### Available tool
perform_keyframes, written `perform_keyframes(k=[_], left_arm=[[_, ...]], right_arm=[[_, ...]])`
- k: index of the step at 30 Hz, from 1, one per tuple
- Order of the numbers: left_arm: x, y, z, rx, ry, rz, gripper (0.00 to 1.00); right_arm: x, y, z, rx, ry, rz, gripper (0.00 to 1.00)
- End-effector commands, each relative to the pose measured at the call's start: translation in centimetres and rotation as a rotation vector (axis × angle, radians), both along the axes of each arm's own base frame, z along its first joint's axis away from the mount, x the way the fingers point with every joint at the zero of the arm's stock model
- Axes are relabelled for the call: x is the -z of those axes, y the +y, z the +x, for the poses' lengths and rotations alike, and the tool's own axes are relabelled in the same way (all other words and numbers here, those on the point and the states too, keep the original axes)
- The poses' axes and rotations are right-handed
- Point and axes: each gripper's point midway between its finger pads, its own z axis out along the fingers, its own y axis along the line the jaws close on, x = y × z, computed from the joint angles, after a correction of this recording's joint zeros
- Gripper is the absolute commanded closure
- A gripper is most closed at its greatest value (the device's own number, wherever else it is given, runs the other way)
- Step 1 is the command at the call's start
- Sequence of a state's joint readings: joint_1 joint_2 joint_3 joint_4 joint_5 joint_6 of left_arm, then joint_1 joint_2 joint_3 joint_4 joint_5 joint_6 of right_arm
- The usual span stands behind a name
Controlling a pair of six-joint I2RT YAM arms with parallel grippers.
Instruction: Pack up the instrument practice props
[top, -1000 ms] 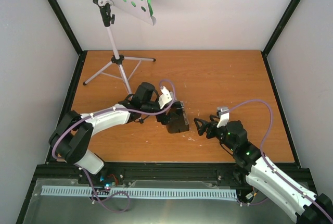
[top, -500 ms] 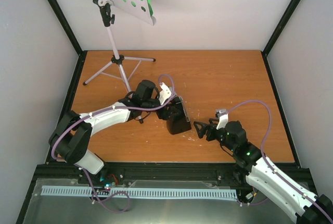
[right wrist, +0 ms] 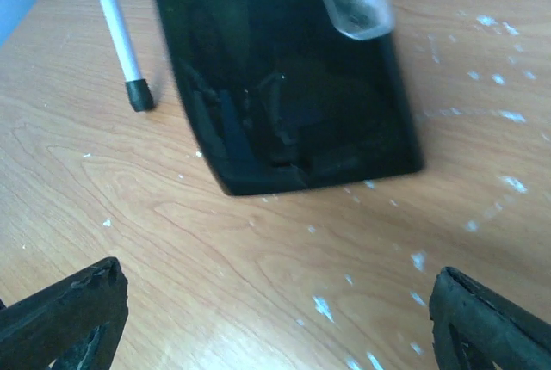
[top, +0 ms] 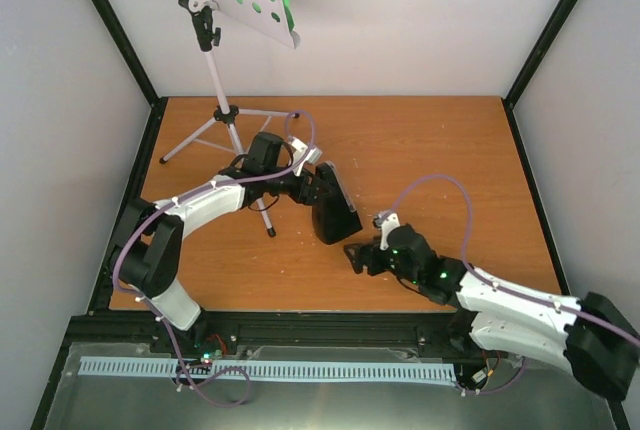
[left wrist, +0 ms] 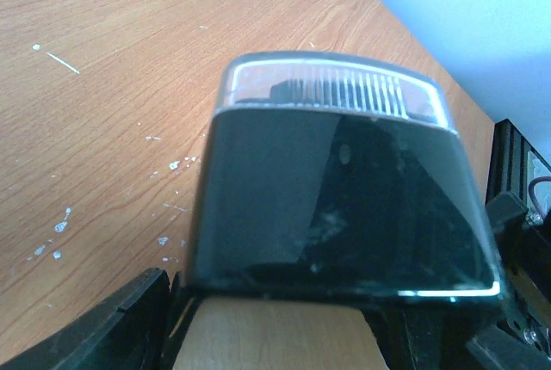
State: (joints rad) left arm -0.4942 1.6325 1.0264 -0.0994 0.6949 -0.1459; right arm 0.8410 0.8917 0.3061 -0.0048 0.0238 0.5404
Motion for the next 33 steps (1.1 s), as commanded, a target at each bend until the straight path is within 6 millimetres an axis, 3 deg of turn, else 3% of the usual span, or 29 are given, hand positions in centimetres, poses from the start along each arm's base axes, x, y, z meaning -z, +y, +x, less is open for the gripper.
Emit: perform_keyframes(k=[1,7,19,24,33], left_arm=[[0.1,-0.1,0.4,-0.015,0.066,0.001,0.59],[1.2,0.5,0.9,-0.056,0.093,0.046,0.60],[1.5,0.6,1.1,-0.073,0.103,0.056,0.60],[1.7,0.6,1.1,-0.074,0.107,0.059,0.60],[1.8,0.6,1.1,-0.075,0.111,0.060,0.60]], right_arm=[[-1.6,2.2,1.8,0.064,-0.093,-0.068,0.05],[-0.4,4.7,2.6,0.058,-0.094,-0.146,0.03],[1.4,7.3,4.1,0.074,-0.133,-0.232,0.05],[2.7,7.3,5.0,0.116,-0.155,-0.313,0.11],[2.7,7.3,5.6,0.150,-0.191,-0.330,0.31]])
